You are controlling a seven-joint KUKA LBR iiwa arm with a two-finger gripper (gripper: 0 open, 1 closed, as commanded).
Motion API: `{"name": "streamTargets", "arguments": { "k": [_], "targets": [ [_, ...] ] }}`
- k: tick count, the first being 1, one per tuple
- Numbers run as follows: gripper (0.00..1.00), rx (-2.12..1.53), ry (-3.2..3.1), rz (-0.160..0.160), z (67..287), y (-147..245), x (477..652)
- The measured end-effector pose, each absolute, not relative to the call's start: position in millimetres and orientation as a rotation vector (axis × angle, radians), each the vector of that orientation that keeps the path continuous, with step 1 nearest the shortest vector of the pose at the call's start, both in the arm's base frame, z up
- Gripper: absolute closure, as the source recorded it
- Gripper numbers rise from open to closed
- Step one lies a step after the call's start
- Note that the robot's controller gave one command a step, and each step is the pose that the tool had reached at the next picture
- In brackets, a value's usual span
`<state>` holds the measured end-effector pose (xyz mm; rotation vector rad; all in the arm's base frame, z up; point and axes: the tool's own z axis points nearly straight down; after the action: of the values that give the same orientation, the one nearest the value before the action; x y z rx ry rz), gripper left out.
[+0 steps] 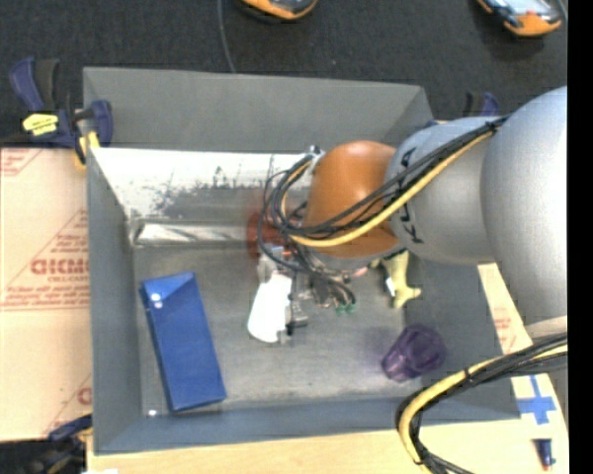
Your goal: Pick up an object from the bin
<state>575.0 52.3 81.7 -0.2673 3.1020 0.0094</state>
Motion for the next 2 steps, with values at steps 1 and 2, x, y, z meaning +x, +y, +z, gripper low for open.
{"name": "streamTargets", "arguments": {
  "k": [1,2],
  "targets": [
    [0.0,-0.512,3.067,0.003,77.6,56.9,574.6],
    [1.0,-0.835,3.0,0.002,70.3,63.2,571.6]
  ]
}}
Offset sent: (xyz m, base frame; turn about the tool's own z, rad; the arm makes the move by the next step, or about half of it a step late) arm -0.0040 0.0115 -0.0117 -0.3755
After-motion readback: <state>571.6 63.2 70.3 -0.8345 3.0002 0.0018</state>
